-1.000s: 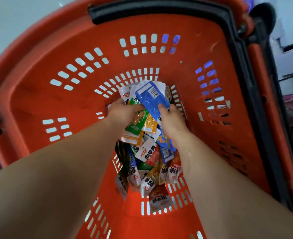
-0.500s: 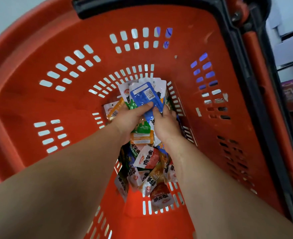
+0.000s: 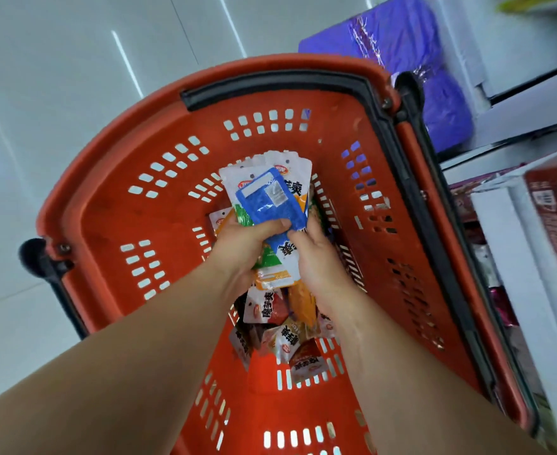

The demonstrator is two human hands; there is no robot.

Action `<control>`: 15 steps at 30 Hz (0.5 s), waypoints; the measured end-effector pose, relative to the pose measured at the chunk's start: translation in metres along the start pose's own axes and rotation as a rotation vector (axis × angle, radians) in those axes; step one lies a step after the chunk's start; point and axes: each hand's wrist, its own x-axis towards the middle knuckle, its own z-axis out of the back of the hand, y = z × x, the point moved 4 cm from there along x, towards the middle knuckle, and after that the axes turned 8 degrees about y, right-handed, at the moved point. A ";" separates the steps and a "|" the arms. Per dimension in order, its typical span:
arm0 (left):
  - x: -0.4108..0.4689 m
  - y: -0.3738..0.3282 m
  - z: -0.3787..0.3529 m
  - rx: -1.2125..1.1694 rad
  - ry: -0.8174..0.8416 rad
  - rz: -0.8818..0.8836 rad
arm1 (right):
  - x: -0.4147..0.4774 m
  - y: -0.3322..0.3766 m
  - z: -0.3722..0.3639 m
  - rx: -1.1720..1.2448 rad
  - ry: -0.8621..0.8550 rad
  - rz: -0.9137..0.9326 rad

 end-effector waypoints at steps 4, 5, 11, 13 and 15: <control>-0.017 0.002 0.010 -0.006 0.014 0.049 | -0.018 -0.005 -0.006 0.005 0.048 -0.047; -0.021 0.005 0.012 -0.025 0.026 0.077 | -0.019 -0.005 -0.008 0.005 0.042 -0.047; -0.024 0.014 0.009 -0.095 0.055 0.125 | -0.015 -0.007 -0.012 -0.015 -0.031 -0.009; -0.022 0.015 0.002 -0.116 0.040 0.088 | -0.013 -0.009 -0.018 -0.044 -0.053 -0.003; -0.019 0.017 -0.001 -0.130 0.010 0.064 | -0.011 -0.013 -0.023 -0.055 -0.055 -0.013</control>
